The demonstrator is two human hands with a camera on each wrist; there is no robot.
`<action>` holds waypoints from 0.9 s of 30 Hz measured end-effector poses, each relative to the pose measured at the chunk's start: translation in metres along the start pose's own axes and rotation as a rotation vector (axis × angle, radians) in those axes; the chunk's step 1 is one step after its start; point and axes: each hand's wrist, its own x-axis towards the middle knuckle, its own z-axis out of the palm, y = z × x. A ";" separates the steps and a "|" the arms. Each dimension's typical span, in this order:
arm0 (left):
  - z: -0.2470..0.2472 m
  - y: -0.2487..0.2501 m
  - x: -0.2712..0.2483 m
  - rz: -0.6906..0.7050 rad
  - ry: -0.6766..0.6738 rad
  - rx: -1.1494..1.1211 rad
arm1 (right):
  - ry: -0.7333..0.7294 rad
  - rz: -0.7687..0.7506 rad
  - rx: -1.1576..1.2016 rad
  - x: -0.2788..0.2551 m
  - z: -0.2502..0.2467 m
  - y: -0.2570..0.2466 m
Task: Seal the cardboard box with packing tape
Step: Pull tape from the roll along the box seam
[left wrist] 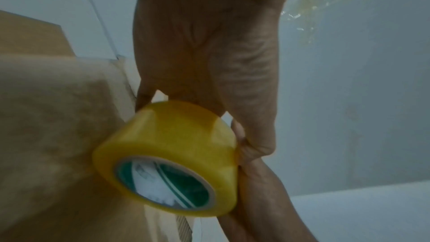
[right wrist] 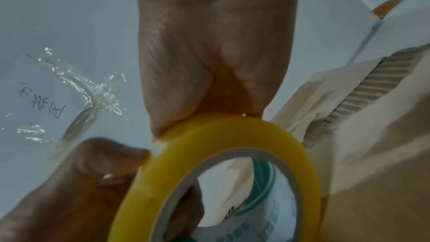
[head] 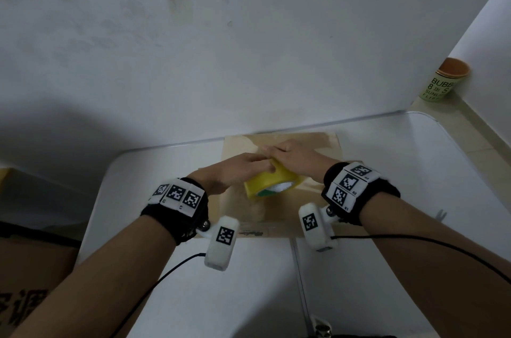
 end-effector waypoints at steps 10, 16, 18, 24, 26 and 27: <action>-0.009 -0.007 -0.007 0.183 0.072 0.263 | -0.058 0.159 0.603 -0.003 -0.009 0.019; -0.015 -0.027 0.005 0.248 0.520 0.529 | -0.161 0.103 0.795 -0.005 -0.004 0.013; -0.014 -0.030 0.004 0.259 0.542 0.452 | -0.185 0.081 0.847 -0.006 -0.003 0.009; -0.010 -0.035 0.002 0.277 0.575 0.362 | -0.236 0.107 0.865 -0.006 0.000 0.010; -0.011 -0.033 0.002 0.264 0.589 0.408 | -0.189 0.127 0.856 -0.006 -0.001 0.007; -0.012 -0.033 0.003 0.252 0.593 0.444 | -0.167 0.127 0.845 -0.005 -0.001 0.006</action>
